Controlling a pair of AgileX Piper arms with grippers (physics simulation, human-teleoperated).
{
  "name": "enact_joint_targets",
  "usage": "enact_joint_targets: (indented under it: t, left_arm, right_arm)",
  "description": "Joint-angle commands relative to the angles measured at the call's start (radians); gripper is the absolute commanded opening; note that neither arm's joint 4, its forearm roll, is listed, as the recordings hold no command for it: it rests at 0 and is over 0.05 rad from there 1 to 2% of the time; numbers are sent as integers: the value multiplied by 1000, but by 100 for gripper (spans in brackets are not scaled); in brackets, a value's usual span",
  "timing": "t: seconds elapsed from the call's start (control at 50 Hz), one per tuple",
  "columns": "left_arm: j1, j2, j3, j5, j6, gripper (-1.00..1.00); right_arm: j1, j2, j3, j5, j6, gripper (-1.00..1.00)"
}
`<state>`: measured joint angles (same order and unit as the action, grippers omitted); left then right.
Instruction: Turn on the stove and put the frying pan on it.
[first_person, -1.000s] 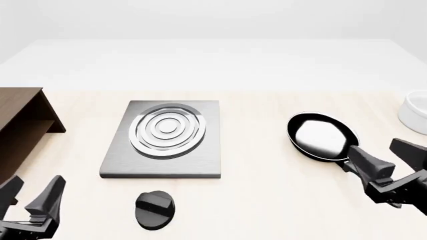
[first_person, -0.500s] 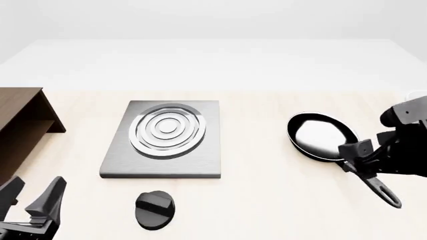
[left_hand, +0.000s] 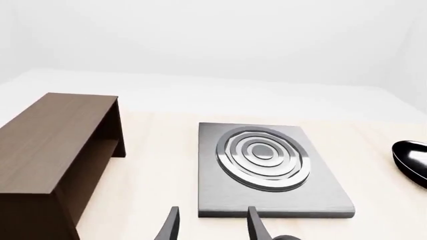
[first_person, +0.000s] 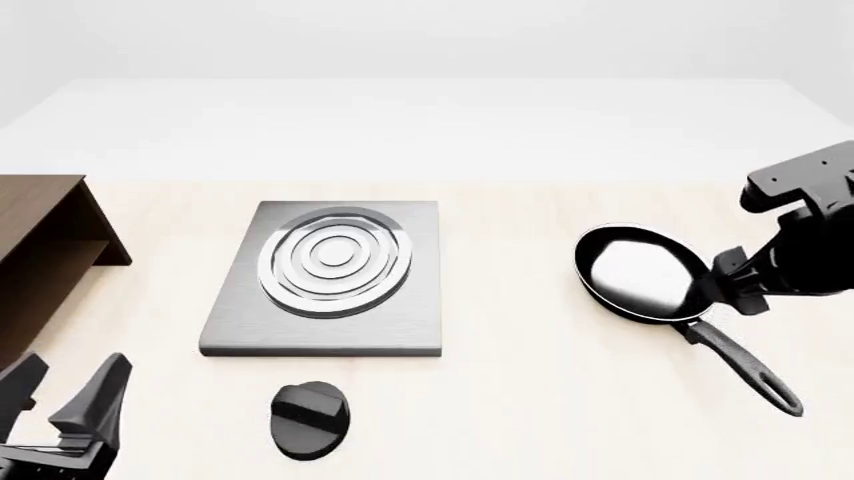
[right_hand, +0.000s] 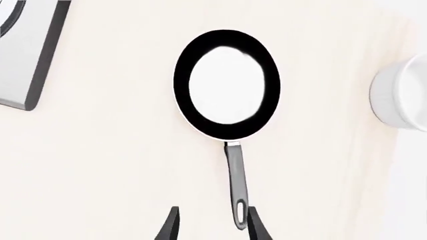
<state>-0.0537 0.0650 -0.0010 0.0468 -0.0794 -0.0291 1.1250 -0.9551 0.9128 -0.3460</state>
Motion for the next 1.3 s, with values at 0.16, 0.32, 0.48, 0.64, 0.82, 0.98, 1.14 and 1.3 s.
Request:
enact_joint_targets:
  t: [0.16,0.32,0.48,0.64,0.82,0.98,1.14,1.3]
  left_arm:
    - [1,9,0,-4,-7,100]
    - [1,10,0,-5,-10,100]
    - [2,15,0,-7,-15,100]
    - [2,3,0,0,-16,100]
    - [2,-3,0,3,-18,100]
    - [0,-4,0,3,-18,100]
    - [0,-4,0,3,-19,100]
    - [1,-8,0,5,-19,100]
  right_arm:
    - [-125,164,-1,-42,-117,100]
    - [-189,229,-16,-74,-183,100]
    - [-189,263,-50,-76,-172,100]
    - [-166,302,-36,-115,-153,100]
    - [-135,374,-1,-187,-115,100]
    - [-172,425,37,-246,-155,100]
    - [-195,450,57,-275,-174,100]
    - [-178,474,77,-304,-157,100]
